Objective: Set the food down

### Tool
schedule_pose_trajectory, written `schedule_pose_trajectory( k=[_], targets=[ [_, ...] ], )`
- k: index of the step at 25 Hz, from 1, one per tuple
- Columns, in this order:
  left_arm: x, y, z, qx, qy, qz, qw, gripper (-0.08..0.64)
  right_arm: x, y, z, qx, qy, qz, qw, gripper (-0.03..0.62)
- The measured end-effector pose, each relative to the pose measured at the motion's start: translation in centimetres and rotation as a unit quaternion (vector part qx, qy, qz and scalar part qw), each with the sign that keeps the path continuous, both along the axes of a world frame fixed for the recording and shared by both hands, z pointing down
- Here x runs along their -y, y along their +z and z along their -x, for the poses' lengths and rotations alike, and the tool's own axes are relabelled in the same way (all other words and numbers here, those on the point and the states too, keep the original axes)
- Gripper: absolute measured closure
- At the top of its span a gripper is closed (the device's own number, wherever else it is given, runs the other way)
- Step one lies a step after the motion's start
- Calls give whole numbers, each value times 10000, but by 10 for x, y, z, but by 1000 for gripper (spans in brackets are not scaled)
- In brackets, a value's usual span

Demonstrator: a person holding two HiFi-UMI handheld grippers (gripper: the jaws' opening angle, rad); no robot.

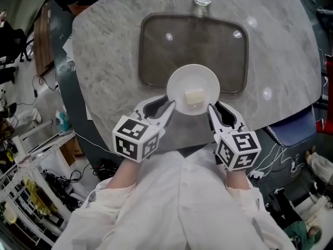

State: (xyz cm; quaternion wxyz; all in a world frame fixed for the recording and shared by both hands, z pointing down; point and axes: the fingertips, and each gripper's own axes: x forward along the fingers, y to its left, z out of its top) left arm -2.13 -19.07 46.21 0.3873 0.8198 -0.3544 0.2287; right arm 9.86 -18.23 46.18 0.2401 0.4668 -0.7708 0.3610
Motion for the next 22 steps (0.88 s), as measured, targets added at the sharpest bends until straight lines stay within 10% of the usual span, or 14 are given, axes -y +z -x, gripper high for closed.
schedule_pose_trajectory(
  k=[22],
  targets=[
    [110, 29, -21, 252, -313, 80, 9992, 465, 111, 30, -21, 80, -299, 224, 9993, 517]
  ],
)
